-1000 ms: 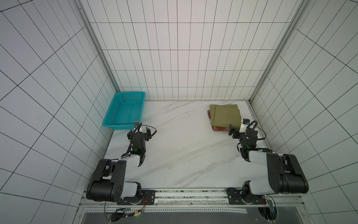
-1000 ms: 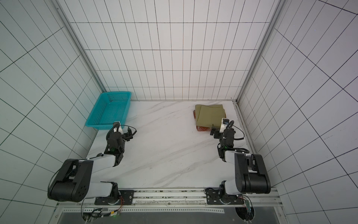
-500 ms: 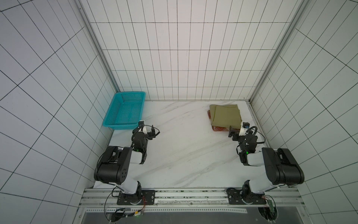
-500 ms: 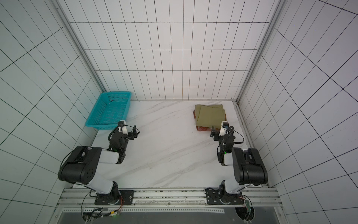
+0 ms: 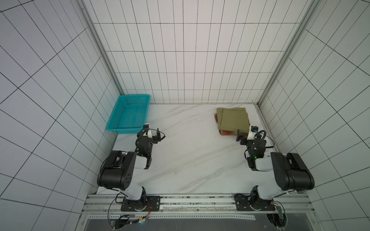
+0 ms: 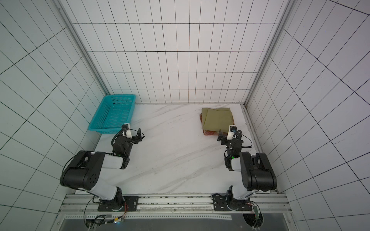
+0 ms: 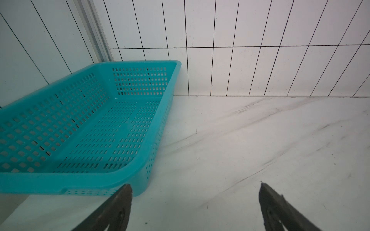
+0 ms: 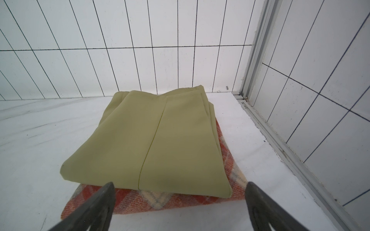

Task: Fold and stack skirts
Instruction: Reset both arms

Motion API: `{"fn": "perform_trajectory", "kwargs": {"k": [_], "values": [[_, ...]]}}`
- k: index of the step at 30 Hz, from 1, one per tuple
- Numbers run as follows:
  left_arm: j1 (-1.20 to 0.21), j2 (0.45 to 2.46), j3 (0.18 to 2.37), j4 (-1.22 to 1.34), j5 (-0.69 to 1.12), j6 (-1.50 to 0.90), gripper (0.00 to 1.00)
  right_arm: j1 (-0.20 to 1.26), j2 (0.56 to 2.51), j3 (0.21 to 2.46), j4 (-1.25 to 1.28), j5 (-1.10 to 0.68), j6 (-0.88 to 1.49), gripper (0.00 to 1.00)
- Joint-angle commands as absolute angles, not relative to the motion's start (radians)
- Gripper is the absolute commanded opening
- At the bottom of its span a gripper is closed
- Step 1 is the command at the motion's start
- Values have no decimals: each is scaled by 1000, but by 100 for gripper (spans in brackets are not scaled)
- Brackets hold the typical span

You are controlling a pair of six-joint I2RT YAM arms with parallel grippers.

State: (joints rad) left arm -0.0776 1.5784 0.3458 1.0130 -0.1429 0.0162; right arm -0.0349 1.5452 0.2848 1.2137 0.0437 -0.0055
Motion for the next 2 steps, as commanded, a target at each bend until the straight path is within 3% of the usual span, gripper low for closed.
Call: {"fn": "perform_trajectory", "kwargs": {"k": [1,2], "values": [[-75,1584,348,1031,-132,31,97,-43,1546,257,1252,42,-11,99],[-75,1584,348,1031,-132,32,97,-41,1546,256,1256,46,-12,100]]}}
